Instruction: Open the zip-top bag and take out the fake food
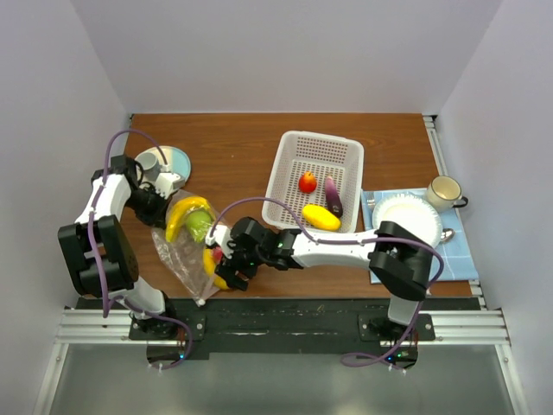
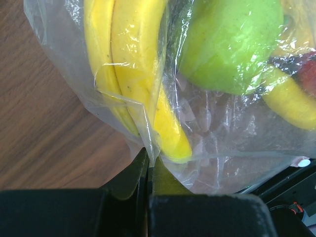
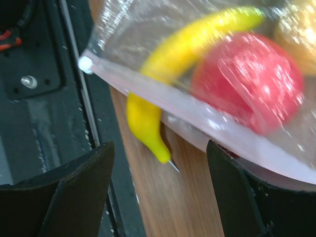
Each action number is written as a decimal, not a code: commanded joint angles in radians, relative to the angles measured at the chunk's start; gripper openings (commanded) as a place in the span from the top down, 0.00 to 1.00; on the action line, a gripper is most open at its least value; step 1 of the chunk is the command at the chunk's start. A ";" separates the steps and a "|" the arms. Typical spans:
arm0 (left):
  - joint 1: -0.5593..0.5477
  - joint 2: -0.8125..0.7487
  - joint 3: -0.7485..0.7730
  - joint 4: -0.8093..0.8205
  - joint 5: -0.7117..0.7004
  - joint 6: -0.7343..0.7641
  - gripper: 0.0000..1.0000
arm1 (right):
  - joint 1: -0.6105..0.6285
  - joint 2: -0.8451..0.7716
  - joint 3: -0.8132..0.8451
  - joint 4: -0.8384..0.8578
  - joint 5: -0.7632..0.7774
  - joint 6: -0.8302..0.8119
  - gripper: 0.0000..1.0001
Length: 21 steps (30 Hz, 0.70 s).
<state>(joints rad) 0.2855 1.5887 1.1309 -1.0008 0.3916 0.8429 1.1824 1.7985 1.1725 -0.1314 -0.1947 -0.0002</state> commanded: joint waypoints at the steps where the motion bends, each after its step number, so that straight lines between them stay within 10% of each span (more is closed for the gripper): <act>1: 0.001 0.005 -0.003 0.033 0.012 -0.022 1.00 | -0.003 0.041 0.078 0.073 -0.101 0.035 0.19; 13: 0.001 0.017 0.015 0.031 0.019 -0.039 1.00 | 0.023 0.240 0.236 -0.026 -0.094 0.017 0.13; 21: 0.001 0.010 0.003 0.030 0.015 -0.031 1.00 | 0.023 0.193 0.162 -0.047 0.049 0.020 0.39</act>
<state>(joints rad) 0.2855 1.5970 1.1309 -0.9810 0.3931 0.8207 1.2057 2.0605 1.3758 -0.1413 -0.2379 0.0200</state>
